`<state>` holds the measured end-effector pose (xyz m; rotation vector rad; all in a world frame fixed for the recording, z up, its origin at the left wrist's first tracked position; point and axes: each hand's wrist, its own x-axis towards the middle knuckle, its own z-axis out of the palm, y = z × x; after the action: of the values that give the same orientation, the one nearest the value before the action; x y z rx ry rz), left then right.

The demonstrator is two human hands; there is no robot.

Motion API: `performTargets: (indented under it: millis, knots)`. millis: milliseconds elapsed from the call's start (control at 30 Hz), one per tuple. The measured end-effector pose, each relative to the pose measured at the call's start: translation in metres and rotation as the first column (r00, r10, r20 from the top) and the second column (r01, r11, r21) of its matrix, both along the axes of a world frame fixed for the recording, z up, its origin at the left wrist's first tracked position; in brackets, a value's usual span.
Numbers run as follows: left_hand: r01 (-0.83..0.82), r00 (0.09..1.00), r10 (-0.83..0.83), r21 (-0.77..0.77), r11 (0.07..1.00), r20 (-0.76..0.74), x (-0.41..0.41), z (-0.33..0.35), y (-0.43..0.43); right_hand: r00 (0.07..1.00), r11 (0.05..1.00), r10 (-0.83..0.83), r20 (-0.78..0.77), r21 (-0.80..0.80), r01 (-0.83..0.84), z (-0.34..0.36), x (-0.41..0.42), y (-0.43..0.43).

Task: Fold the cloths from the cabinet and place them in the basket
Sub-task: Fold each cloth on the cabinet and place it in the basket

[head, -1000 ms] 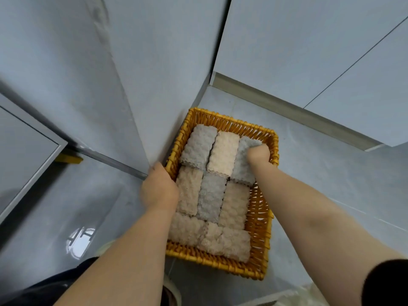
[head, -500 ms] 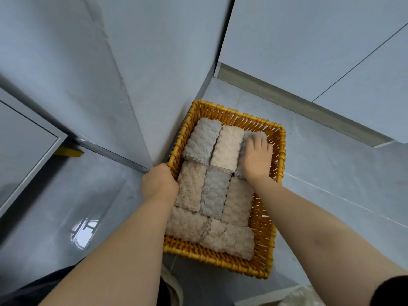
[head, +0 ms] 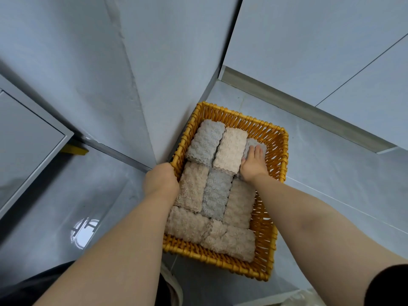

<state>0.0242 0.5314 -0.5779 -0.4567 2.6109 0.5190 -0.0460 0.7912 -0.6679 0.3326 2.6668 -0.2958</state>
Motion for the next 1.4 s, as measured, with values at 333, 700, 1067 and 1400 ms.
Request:
performTargets:
  millis: [333,700,1067,1400]
  knots:
    - [0.041,0.998,-0.033,0.148,0.988,-0.054,0.011,0.014,-0.017,0.905,0.988,0.142,-0.401,0.113,-0.104,0.049,0.024,-0.029]
    - [0.096,0.995,-0.082,0.268,0.959,-0.061,0.023,0.061,-0.03,0.788,0.912,0.303,-0.536,-0.077,-0.403,0.108,0.057,-0.105]
    - [0.158,0.974,-0.14,0.094,0.983,-0.178,0.032,0.142,-0.09,0.562,0.762,0.481,-0.673,0.003,-0.648,0.201,0.083,-0.172]
    - [0.075,0.91,-0.118,-0.121,0.99,-0.398,0.062,0.239,-0.191,0.396,0.64,0.415,-0.819,-0.047,-0.767,0.284,0.097,-0.272]
